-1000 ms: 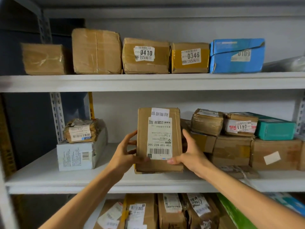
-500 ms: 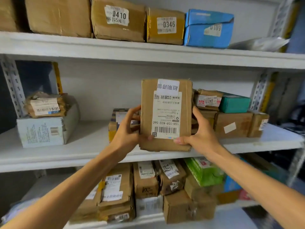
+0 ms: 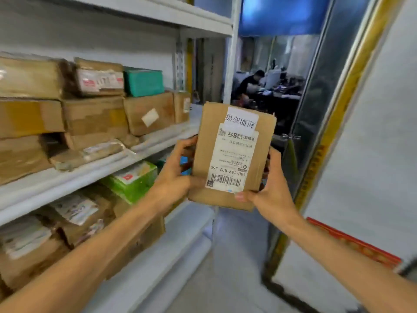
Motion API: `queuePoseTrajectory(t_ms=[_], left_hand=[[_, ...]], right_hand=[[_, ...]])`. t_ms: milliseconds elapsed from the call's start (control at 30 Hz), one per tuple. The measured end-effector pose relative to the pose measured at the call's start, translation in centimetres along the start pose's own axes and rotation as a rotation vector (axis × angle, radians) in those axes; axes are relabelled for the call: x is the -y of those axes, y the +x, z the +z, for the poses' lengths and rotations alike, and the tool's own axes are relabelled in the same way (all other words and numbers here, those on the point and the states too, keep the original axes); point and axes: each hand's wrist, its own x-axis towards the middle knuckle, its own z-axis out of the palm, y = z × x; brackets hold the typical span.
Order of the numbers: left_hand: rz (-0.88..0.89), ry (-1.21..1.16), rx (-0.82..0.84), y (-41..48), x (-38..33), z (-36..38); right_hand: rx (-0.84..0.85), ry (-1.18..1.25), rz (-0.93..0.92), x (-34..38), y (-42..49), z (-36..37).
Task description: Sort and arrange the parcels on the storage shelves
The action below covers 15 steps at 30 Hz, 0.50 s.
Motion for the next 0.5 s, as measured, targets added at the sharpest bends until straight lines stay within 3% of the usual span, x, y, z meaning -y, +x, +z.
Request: queuePoseTrajectory(t_ms=[200,500], left_hand=[[-0.044,-0.088,0.339,3.9,4.4,15.9],[-0.115,-0.236,0.826,3.4,4.7,41.8]], right_hand=[[-0.317,-0.130,0.217,-6.3,-7.6,-11.4],[-0.750,-0.354,0.490,-12.2,-19.9,-26.8]])
